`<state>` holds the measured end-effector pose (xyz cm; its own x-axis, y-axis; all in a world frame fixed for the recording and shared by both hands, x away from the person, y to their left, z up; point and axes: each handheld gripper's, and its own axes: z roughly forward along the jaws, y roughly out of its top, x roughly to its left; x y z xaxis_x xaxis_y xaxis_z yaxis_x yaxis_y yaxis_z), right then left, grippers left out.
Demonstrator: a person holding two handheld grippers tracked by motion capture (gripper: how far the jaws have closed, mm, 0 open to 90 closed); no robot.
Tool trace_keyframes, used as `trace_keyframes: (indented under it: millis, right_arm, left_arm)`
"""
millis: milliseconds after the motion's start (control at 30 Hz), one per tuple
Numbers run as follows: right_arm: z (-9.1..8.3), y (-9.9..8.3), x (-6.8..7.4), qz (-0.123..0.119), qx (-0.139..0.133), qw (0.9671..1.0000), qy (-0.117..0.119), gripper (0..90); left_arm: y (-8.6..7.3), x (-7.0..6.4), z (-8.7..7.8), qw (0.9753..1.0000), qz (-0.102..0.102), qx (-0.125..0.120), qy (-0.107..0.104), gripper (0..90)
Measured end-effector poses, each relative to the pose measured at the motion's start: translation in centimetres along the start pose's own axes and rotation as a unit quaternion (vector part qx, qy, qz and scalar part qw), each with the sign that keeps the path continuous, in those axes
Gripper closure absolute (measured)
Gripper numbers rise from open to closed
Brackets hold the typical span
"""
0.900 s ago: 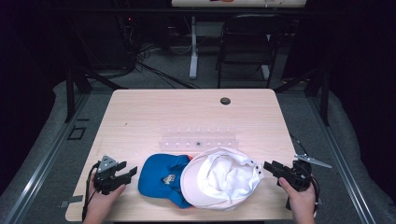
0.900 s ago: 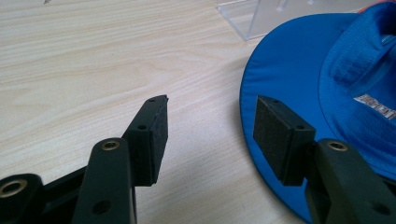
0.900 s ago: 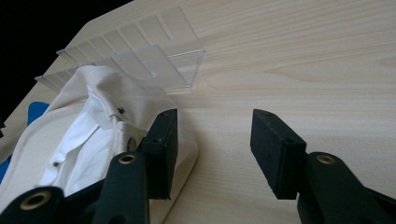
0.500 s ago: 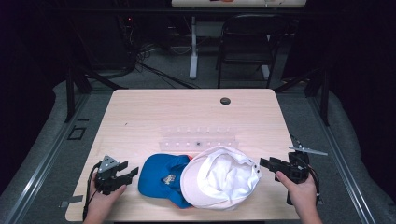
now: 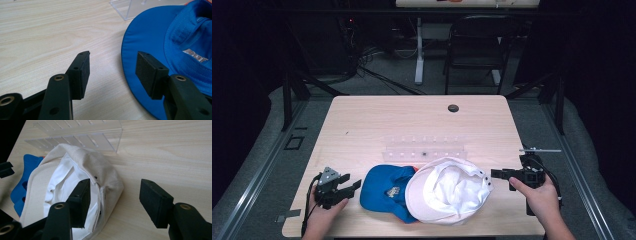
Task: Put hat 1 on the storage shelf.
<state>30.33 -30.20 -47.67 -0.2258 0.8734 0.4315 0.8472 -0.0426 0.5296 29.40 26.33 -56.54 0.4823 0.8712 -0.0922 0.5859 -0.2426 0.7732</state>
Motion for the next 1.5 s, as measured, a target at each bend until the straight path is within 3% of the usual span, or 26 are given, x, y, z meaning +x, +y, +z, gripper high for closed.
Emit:
trace_keyframes:
  millis: [267, 300, 567, 767, 933, 1033, 1167, 1267, 1333, 1367, 1400, 1433, 1500]
  right_arm:
    - [0.5, 0.8, 0.7, -0.004, 0.052, 0.9987, 0.002, 45.6]
    - [0.9, 0.8, 0.9, -0.003, 0.069, 0.9976, -0.002, 46.6]
    - [2.1, 1.0, 1.5, 0.004, 0.118, 0.9929, 0.009, 54.1]
    - [3.3, 1.1, 2.0, 0.015, 0.135, 0.9907, -0.003, 59.2]
    - [3.9, 1.1, 2.2, 0.016, 0.145, 0.9892, -0.011, 65.9]
    - [4.3, 1.2, 2.6, 0.005, 0.164, 0.9862, -0.021, 71.8]
    - [4.4, 1.2, 2.8, 0.006, 0.166, 0.9857, -0.025, 74.1]
    - [4.4, 1.4, 3.1, -0.006, 0.187, 0.9817, -0.034, 76.3]
    - [4.5, 1.4, 3.2, -0.008, 0.189, 0.9813, -0.039, 76.8]
    - [4.7, 1.5, 3.4, -0.013, 0.201, 0.9785, -0.043, 77.8]
    - [4.7, 1.5, 3.4, -0.013, 0.201, 0.9785, -0.043, 77.8]
    - [4.8, 1.6, 3.5, -0.018, 0.214, 0.9756, -0.046, 78.9]
    - [5.0, 1.6, 3.6, -0.017, 0.218, 0.9746, -0.05, 79.3]
  left_arm:
    - [0.0, -0.1, 0.1, 1.0, -0.002, 0.0, -0.002, 45.6]
    - [0.0, 0.0, 0.1, 1.0, 0.001, 0.0, -0.001, 45.5]
    - [0.0, 0.0, 0.0, 1.0, 0.001, 0.001, -0.001, 45.4]
    - [0.0, -0.1, 0.1, 1.0, 0.0, 0.0, -0.003, 45.4]
    - [0.0, -0.1, 0.1, 1.0, 0.001, 0.0, -0.003, 45.5]
    - [-0.1, -0.1, 0.1, 1.0, 0.001, 0.0, -0.004, 45.5]
    - [0.0, -0.1, 0.1, 1.0, 0.001, -0.001, -0.004, 45.5]
    - [0.0, -0.1, 0.1, 1.0, 0.003, 0.002, -0.005, 45.5]
    - [0.0, -0.1, 0.1, 1.0, 0.003, 0.002, -0.005, 45.5]
    - [0.0, -0.1, 0.1, 1.0, 0.003, 0.002, -0.005, 45.5]
    - [0.0, -0.1, 0.1, 1.0, 0.003, 0.002, -0.005, 45.5]
    - [0.0, -0.1, 0.1, 1.0, 0.004, 0.002, -0.005, 45.4]
    - [0.0, -0.1, 0.1, 1.0, 0.004, 0.001, -0.005, 45.5]
